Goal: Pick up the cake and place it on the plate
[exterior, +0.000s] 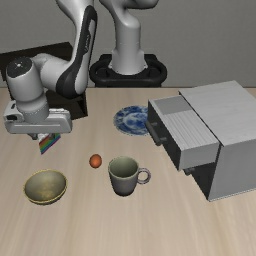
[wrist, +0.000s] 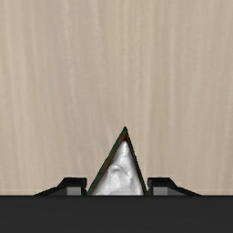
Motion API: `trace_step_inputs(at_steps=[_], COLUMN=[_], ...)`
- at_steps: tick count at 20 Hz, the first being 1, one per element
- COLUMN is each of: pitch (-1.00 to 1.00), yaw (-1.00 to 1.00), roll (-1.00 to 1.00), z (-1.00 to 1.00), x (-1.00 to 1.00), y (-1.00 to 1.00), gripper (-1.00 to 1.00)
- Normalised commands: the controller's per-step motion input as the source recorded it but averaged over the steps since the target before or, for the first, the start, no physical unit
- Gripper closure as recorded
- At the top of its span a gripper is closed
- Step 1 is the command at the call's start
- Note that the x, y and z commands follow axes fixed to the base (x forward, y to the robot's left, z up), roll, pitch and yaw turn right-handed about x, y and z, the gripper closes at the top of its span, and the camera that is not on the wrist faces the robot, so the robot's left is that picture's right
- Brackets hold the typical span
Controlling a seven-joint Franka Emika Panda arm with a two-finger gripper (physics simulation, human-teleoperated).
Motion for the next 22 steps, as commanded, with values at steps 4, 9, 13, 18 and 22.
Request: trace_step_inputs(at_steps=[4,9,13,18,22], pitch=[0.0,0.0,0.0,0.0,0.0], yaw=[0.0,0.0,0.0,0.0,0.0], roll=[0.0,0.0,0.0,0.0,0.0], z=[1.0,0.4,0.0,0.0,0.0], x=[0.0,0.0,0.0,0.0,0.0], y=[0.0,0.6,1.0,1.0,1.0], gripper=[1.0,1.0,1.0,1.0,1.0])
